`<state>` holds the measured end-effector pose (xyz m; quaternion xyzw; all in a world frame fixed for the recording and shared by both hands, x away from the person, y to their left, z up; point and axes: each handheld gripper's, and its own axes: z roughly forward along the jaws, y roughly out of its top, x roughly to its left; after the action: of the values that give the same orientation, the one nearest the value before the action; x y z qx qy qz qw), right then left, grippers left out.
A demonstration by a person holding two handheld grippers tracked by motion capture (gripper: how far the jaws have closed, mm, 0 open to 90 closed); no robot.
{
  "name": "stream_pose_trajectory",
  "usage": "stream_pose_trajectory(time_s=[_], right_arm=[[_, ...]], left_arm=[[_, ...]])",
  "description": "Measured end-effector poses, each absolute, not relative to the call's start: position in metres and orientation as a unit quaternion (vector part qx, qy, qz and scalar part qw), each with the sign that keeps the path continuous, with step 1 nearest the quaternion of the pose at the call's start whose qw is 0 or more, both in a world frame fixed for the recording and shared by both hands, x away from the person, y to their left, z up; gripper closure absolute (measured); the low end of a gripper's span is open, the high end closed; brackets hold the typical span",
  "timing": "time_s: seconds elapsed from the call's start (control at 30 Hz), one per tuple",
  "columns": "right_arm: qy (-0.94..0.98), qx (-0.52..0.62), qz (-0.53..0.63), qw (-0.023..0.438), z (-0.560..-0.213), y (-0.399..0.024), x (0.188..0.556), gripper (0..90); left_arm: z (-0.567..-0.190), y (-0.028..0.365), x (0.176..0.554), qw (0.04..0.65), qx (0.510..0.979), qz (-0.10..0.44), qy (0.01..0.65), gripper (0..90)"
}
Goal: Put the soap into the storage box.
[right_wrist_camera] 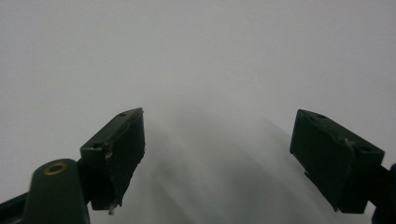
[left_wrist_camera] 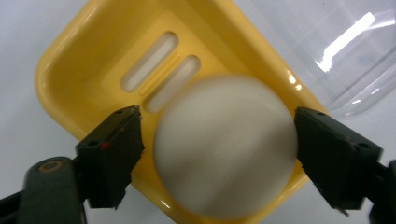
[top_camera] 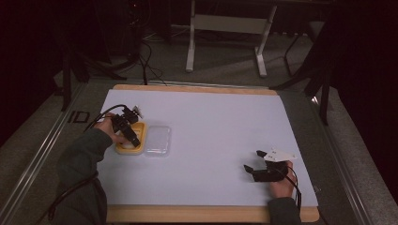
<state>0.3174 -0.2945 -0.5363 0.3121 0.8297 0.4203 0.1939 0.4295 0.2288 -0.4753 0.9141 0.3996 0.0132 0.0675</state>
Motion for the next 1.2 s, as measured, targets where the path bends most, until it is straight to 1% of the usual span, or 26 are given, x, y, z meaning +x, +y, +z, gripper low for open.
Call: stream_pose_trajectory(time_s=[0.03,0.17,0.37,0.63,0.77,0.93,1.07,1.2], right_arm=[[0.830,0.312,0.420,0.194,-0.536,-0.295,0.317,17.6],[0.830,0.312,0.420,0.194,-0.536,-0.294,0.317,17.6],[0.830,0.312,0.419,0.194,-0.536,-0.294,0.317,17.6],[0.830,0.313,0.419,0.194,-0.536,-0.294,0.317,17.6],[0.831,0.312,0.418,0.194,-0.536,-0.294,0.318,17.6],[0.831,0.314,0.416,0.194,-0.537,-0.294,0.318,17.6],[0.832,0.316,0.413,0.194,-0.537,-0.294,0.318,17.6],[0.832,0.317,0.412,0.193,-0.537,-0.293,0.318,17.6]], left_arm=[[-0.472,0.230,0.428,0.076,0.914,0.024,0.398,16.7],[-0.464,0.231,0.426,0.089,0.914,0.030,0.395,15.4],[-0.454,0.230,0.423,0.101,0.915,0.040,0.388,15.8],[-0.441,0.221,0.419,0.098,0.925,0.062,0.363,16.7],[-0.434,0.215,0.416,0.114,0.928,0.070,0.347,20.3],[-0.429,0.207,0.412,0.114,0.934,0.077,0.330,21.7],[-0.427,0.197,0.406,0.120,0.940,0.077,0.311,28.7],[-0.430,0.184,0.396,0.133,0.945,0.079,0.289,32.3]])
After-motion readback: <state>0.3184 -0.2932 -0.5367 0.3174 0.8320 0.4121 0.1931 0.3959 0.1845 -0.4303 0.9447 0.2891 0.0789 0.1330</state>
